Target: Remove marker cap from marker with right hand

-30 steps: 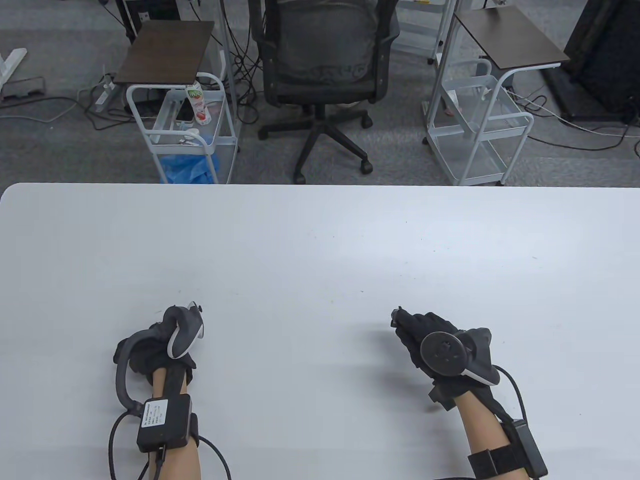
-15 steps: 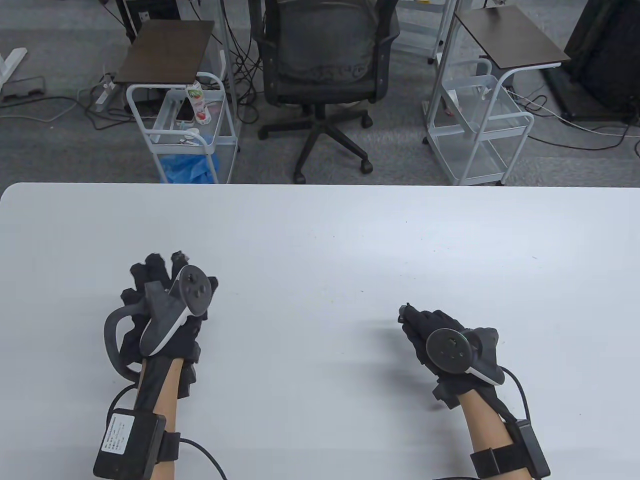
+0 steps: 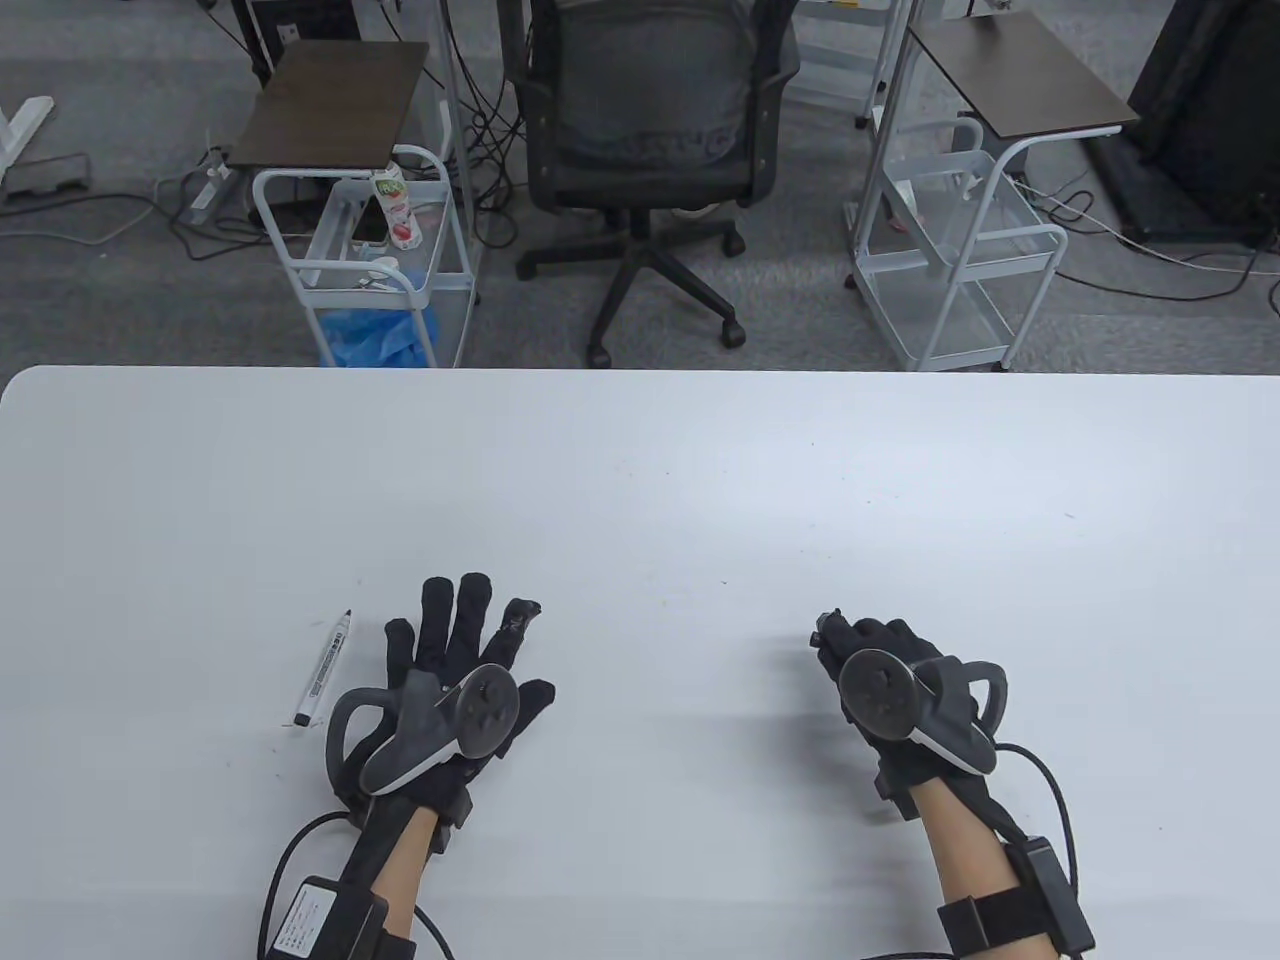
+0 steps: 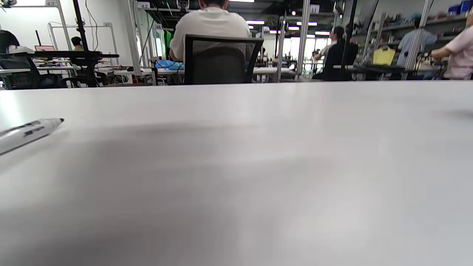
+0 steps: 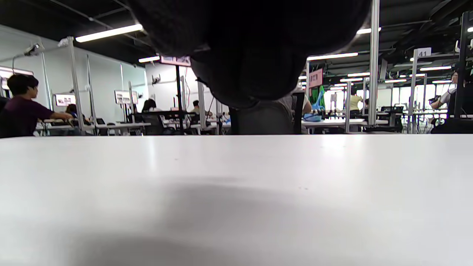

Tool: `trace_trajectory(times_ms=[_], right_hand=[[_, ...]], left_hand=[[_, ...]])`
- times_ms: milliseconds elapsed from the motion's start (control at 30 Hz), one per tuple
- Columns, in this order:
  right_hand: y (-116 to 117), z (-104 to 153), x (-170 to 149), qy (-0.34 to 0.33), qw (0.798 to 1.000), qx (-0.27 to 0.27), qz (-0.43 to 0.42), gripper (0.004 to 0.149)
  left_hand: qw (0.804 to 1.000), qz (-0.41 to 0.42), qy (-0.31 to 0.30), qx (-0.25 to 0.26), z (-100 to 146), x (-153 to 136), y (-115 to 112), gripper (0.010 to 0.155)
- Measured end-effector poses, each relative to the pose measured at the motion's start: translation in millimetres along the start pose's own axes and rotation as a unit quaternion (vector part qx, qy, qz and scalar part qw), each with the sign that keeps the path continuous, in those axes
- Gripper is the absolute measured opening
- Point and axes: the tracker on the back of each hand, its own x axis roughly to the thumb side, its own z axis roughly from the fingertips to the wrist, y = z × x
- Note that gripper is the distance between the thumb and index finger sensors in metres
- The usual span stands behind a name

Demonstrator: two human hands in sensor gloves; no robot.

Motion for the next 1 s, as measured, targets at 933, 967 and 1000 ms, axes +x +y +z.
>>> trace_trajectory(times_ms=[933,967,1000], right_hand=[[71,-137,24,0.090,0.957,0.124,0.245,0.045],[70,-137,23,0.097,0.959,0.125,0.235,0.047],[68,-137,22,0.104,0.960,0.135,0.221,0.050]], left_hand=[[1.000,0.015,-0.024,-0.013,4,3,-1,0.082],[0.999,0.016,-0.025,-0.015,4,3,-1,0.082],[0.999,0.017,-0.024,-0.016,4,3,-1,0.082]])
